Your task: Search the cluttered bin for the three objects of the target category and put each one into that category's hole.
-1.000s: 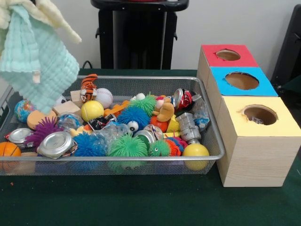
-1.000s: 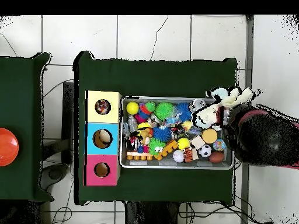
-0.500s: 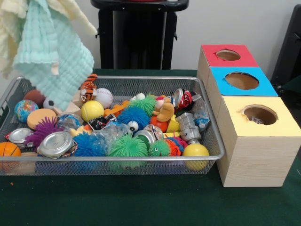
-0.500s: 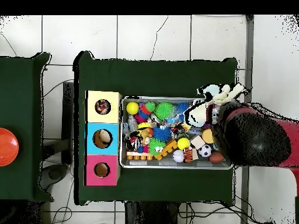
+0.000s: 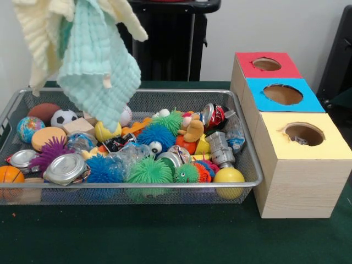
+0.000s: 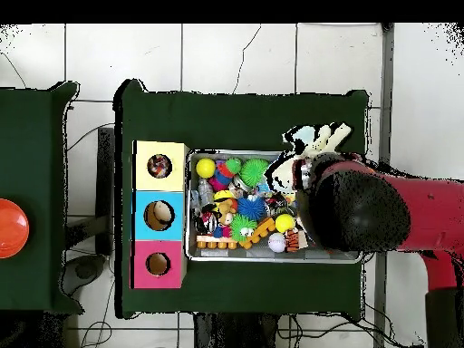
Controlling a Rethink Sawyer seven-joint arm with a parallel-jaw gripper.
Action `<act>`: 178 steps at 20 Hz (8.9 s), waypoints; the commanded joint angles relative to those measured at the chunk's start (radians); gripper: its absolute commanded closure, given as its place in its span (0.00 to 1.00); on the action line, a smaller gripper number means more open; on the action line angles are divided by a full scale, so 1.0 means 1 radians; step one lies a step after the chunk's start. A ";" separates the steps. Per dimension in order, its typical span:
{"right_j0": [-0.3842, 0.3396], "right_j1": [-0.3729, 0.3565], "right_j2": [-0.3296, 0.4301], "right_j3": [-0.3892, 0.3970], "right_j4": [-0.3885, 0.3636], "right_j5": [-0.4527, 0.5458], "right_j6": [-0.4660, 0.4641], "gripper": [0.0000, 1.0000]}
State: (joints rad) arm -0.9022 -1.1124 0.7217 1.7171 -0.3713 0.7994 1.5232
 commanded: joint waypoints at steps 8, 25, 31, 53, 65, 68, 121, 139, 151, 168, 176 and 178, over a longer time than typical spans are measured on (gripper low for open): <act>0.087 0.039 -0.075 0.139 -0.077 -0.060 0.050 1.00; 0.131 0.068 -0.155 0.175 -0.048 -0.168 0.069 1.00; 0.134 0.064 -0.170 0.191 -0.043 -0.189 0.067 1.00; 0.170 0.087 -0.223 0.224 -0.035 -0.274 0.104 1.00; 0.320 0.053 -0.343 0.258 0.003 -0.305 0.219 1.00; 0.340 0.046 -0.365 0.265 0.016 -0.309 0.223 1.00; -0.056 0.186 -0.098 0.121 -0.057 -0.209 -0.171 1.00; -0.040 0.170 -0.096 0.136 -0.086 -0.218 -0.113 0.00; -0.042 0.176 -0.095 0.140 -0.087 -0.227 -0.100 0.00; 0.161 0.256 -0.239 0.186 -0.138 -0.454 0.172 0.00; 0.333 0.217 -0.338 0.136 -0.055 -0.402 0.236 0.00; 0.360 0.229 -0.356 0.118 -0.041 -0.401 0.239 0.00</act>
State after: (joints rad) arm -0.5979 -0.9073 0.4621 1.8555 -0.4400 0.3739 1.5265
